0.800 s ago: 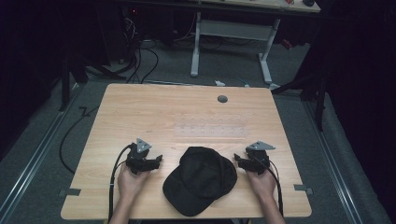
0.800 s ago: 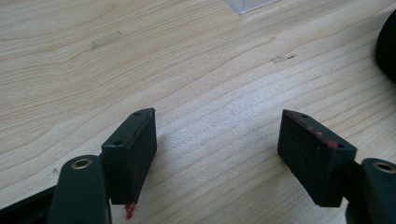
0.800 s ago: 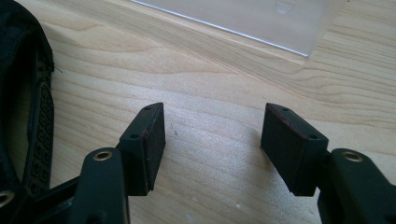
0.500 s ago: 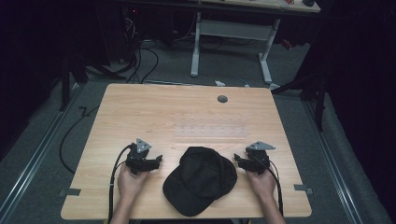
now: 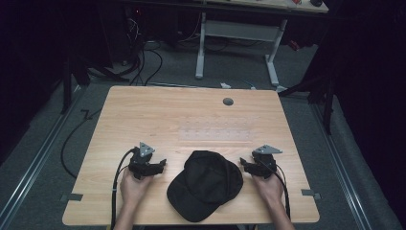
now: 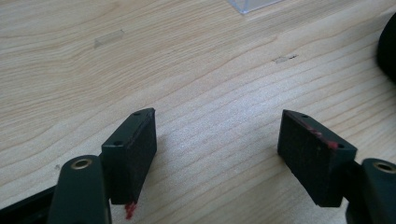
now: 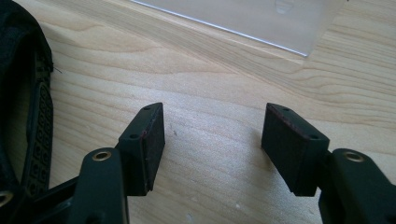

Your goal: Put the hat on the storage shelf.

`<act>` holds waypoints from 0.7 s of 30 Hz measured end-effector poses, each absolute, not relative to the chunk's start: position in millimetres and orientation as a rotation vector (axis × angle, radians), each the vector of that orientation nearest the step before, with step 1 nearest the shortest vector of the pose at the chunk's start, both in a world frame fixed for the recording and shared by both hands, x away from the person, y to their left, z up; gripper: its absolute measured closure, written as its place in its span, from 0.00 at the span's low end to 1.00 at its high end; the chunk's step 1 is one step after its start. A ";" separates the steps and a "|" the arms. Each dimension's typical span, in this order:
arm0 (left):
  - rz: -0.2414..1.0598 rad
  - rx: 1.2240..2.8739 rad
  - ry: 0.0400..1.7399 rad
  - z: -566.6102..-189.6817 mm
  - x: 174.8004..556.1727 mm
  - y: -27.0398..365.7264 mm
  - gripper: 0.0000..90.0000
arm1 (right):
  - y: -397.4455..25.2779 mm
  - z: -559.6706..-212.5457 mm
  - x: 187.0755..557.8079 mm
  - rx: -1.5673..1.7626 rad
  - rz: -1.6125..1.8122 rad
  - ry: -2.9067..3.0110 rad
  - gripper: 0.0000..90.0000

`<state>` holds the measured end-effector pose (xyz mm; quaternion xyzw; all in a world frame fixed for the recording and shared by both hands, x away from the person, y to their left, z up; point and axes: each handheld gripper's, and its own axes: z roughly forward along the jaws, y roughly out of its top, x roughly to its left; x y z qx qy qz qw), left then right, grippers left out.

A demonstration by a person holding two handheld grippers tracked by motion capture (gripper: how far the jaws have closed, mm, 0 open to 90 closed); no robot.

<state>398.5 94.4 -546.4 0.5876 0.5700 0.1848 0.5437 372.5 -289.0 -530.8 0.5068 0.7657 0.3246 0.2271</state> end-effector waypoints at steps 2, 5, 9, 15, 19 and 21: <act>0.437 1.392 1.354 -546.3 398.6 94.4 0.32 | -289.0 -530.8 372.5 1.398 0.894 2.108 0.43; 0.437 1.390 1.356 -546.1 398.7 94.9 0.32 | -289.3 -530.8 372.5 1.400 0.896 2.108 0.44; 0.434 1.385 1.360 -545.9 398.8 95.4 0.32 | -290.1 -530.3 371.8 1.401 0.893 2.107 0.47; 0.442 1.391 1.357 -546.3 398.6 94.9 0.32 | -293.1 -525.1 365.2 1.415 0.936 2.111 0.50; 0.446 1.394 1.356 -546.6 398.4 94.3 0.32 | -294.6 -519.7 357.6 1.405 0.981 2.115 0.50; 0.447 1.395 1.355 -546.6 398.4 94.2 0.32 | -295.2 -517.6 355.0 1.406 1.001 2.115 0.50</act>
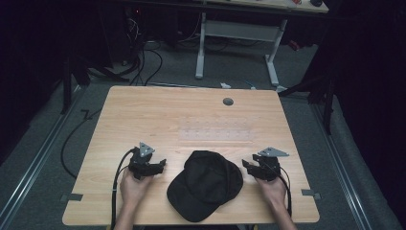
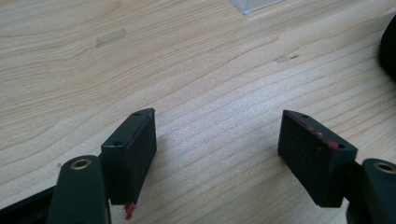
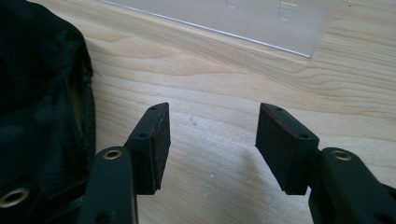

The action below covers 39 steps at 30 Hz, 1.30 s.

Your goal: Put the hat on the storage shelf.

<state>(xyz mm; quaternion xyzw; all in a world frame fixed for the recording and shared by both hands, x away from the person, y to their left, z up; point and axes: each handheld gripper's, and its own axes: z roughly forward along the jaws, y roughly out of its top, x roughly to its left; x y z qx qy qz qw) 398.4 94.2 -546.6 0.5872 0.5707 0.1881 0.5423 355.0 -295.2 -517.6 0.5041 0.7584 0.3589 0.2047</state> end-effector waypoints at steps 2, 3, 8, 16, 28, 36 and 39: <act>0.447 1.394 1.355 -546.6 398.3 94.2 0.31 | -295.5 -515.7 352.4 1.410 1.022 2.114 0.50; 0.447 1.394 1.355 -546.6 398.3 94.2 0.31 | -295.5 -514.4 350.9 1.408 1.035 2.114 0.50; 0.449 1.394 1.355 -546.7 398.3 94.0 0.32 | -294.8 -508.6 344.0 1.381 1.060 2.109 0.51; 0.450 1.395 1.355 -546.7 398.3 94.0 0.32 | -292.7 -494.7 331.2 1.343 1.113 2.113 0.54; 0.449 1.395 1.355 -546.7 398.3 94.1 0.32 | -282.8 -477.1 320.8 1.272 1.187 2.134 0.54; 0.449 1.395 1.355 -546.7 398.3 94.1 0.32 | -272.2 -460.2 318.0 1.212 1.230 2.170 0.53; 0.449 1.394 1.355 -546.7 398.3 94.1 0.32 | -269.9 -457.1 317.7 1.198 1.240 2.175 0.53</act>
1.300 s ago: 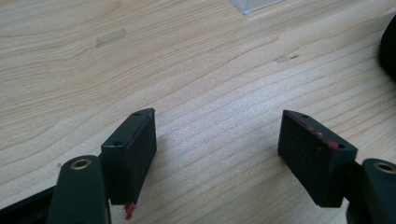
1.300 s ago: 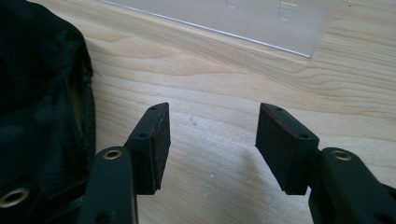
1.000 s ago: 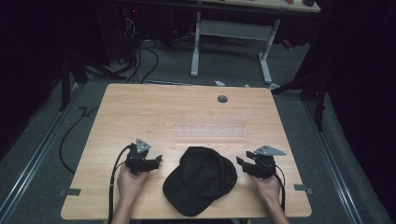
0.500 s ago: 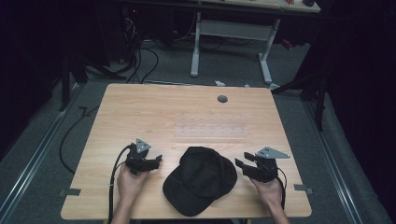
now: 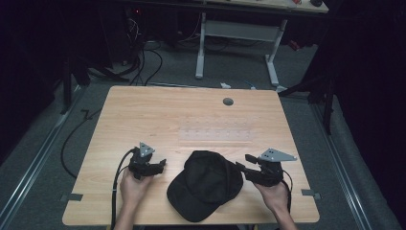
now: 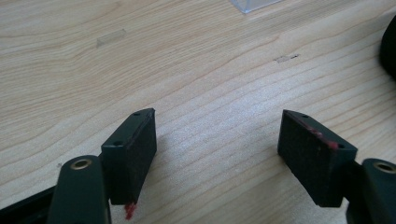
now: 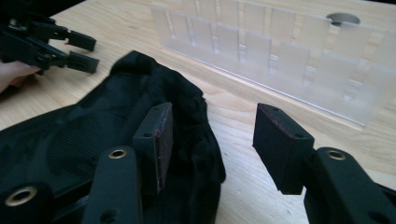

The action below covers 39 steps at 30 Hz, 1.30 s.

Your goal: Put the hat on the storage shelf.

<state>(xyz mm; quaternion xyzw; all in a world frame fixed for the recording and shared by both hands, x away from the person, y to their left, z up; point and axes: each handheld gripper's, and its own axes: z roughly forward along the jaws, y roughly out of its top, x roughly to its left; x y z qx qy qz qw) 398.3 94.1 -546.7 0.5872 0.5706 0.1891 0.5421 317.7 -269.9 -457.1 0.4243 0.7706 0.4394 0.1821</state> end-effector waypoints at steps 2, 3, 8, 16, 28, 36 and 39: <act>0.449 1.395 1.355 -546.7 398.3 94.1 0.32 | -266.3 -453.4 317.9 1.181 1.256 2.182 0.51; 0.449 1.395 1.355 -546.7 398.3 94.1 0.32 | -266.3 -453.4 317.9 1.181 1.256 2.182 0.51; 0.449 1.394 1.355 -546.7 398.3 94.1 0.32 | -254.4 -450.5 321.7 1.144 1.256 2.217 0.48; 0.449 1.394 1.355 -546.7 398.3 94.1 0.32 | -240.2 -452.7 329.2 1.125 1.243 2.261 0.47; 0.449 1.394 1.355 -546.7 398.3 94.1 0.32 | -225.2 -462.2 340.9 1.141 1.202 2.316 0.47; 0.449 1.394 1.355 -546.7 398.3 94.1 0.32 | -216.8 -469.8 348.8 1.158 1.169 2.345 0.47; 0.449 1.394 1.356 -546.7 398.3 94.1 0.32 | -214.9 -473.6 353.1 1.173 1.154 2.355 0.47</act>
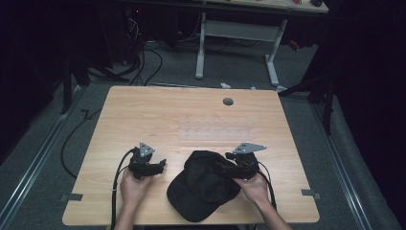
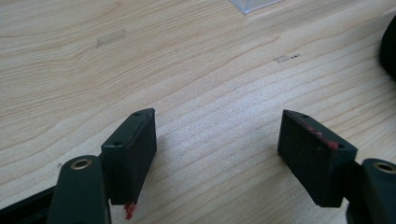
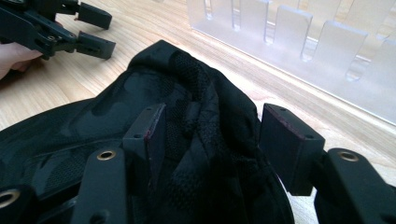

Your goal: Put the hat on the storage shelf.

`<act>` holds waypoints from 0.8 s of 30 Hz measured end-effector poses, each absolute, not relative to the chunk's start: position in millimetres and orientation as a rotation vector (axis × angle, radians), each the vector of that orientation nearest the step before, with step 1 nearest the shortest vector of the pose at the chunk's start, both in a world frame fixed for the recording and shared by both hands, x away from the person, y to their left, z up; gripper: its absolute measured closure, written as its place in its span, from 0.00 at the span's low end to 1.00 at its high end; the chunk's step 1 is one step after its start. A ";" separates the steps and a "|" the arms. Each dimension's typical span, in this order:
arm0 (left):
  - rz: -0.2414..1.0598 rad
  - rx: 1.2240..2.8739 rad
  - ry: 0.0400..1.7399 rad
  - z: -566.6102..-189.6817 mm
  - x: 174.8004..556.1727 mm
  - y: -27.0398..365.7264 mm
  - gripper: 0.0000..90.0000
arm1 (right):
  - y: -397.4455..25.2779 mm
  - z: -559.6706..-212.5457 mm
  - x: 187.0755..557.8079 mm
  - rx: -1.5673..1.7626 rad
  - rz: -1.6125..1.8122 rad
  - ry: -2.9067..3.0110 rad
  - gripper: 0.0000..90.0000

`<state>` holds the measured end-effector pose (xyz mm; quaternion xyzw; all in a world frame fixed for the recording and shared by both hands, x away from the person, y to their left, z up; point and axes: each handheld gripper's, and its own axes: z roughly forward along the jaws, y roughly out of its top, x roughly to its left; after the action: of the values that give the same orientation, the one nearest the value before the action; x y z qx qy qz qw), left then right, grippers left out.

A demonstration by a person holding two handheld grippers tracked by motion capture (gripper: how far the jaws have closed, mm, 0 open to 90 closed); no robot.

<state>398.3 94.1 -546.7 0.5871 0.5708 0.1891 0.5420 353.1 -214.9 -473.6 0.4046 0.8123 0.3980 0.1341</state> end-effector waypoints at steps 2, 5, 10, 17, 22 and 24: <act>0.449 1.395 1.356 -546.7 398.3 94.1 0.32 | -213.8 -475.2 354.6 1.181 1.146 2.360 0.47; 0.449 1.395 1.355 -546.7 398.3 94.2 0.32 | -212.1 -478.5 357.6 1.181 1.135 2.365 0.46; 0.449 1.395 1.356 -546.7 398.3 94.1 0.32 | -209.9 -481.3 360.2 1.196 1.117 2.368 0.46; 0.449 1.395 1.356 -546.7 398.3 94.2 0.32 | -207.2 -485.8 364.7 1.208 1.102 2.376 0.46; 0.449 1.394 1.356 -546.7 398.3 94.1 0.32 | -207.1 -488.1 367.4 1.232 1.081 2.385 0.46; 0.449 1.394 1.356 -546.7 398.3 94.1 0.32 | -207.2 -489.5 368.8 1.240 1.071 2.389 0.48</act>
<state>398.3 94.1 -546.7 0.5870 0.5708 0.1892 0.5420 368.8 -207.2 -489.5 0.4249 0.8184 0.3671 0.1220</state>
